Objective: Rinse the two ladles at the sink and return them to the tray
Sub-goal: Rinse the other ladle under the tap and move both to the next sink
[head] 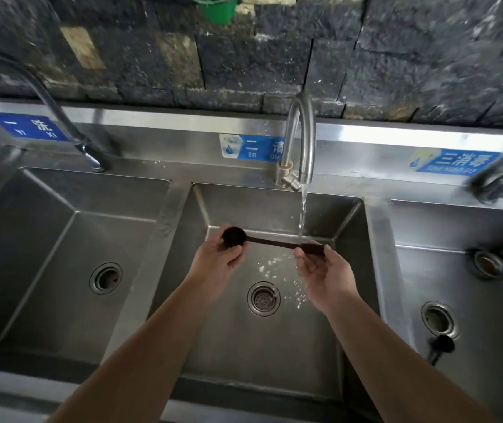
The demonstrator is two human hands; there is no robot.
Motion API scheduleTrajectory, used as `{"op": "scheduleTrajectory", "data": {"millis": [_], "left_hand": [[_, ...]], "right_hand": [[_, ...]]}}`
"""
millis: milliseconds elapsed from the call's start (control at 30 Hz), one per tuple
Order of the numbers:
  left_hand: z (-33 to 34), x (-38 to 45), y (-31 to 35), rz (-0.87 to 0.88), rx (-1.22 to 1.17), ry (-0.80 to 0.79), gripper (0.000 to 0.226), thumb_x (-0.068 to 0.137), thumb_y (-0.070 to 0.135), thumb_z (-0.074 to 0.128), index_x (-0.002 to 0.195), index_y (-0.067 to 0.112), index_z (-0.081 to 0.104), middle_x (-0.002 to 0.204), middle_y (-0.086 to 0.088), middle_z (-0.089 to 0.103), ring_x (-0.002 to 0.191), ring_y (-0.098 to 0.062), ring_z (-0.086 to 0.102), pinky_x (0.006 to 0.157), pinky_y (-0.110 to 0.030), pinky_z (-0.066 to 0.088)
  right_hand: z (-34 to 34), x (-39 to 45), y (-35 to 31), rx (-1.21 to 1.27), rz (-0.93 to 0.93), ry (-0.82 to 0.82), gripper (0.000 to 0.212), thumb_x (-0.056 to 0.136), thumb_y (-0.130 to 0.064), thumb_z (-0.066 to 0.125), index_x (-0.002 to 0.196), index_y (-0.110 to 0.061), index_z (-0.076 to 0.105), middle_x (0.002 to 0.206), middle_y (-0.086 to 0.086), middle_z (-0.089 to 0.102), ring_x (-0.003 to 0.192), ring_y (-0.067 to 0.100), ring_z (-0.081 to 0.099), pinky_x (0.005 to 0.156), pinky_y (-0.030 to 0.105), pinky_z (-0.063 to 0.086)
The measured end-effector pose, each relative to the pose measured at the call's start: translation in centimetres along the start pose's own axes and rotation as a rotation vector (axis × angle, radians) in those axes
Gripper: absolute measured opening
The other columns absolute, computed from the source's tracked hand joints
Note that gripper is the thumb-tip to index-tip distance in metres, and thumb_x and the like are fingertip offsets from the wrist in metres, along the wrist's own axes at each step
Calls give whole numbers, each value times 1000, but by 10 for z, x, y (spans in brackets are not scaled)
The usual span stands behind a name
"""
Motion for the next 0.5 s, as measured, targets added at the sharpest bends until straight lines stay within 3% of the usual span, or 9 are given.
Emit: {"op": "scheduleTrajectory", "data": {"millis": [67, 233, 367, 433, 500], "left_hand": [[17, 2, -15, -43, 35, -33, 67, 85, -21, 52, 141, 15, 46, 135, -24, 50, 108, -30, 67, 70, -23, 58], [61, 0, -42, -94, 170, -132, 66, 88, -14, 55, 144, 18, 40, 130, -22, 54, 107, -26, 66, 80, -27, 58], [80, -6, -55, -108, 386, -202, 60, 92, -7, 54, 145, 17, 39, 110, -16, 62, 97, -21, 58, 83, -33, 42], [91, -10, -60, -125, 441, -240, 50, 93, -7, 50, 136, 19, 47, 111, -15, 60, 87, -16, 56, 76, -29, 41], [96, -12, -66, -181, 302, -217, 45, 95, -6, 43, 131, 21, 49, 116, -17, 57, 78, -14, 54, 68, -26, 39]], "right_hand": [[-17, -7, -21, 6, -47, 8, 34, 103, -24, 44, 107, 5, 62, 86, 24, 73, 74, 30, 74, 63, 31, 62], [-58, -25, -59, -80, -130, 119, 27, 101, -21, 50, 104, 2, 63, 85, 22, 75, 70, 28, 75, 56, 31, 61], [-87, -39, -73, -180, -155, 209, 27, 100, -24, 51, 107, 0, 62, 69, 15, 71, 54, 22, 68, 45, 27, 53], [-92, -46, -75, -130, -170, 210, 26, 101, -25, 49, 109, -2, 59, 62, 12, 68, 48, 20, 64, 41, 23, 49], [-91, -51, -76, -83, -195, 181, 26, 102, -25, 47, 107, -4, 60, 66, 13, 71, 52, 20, 68, 42, 22, 50]]}}
Point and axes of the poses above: each hand's wrist, its own x-axis towards the middle knuckle, its own z-axis out of the palm, y = z × x, the point moved 8 cm from there along x, towards the middle knuckle
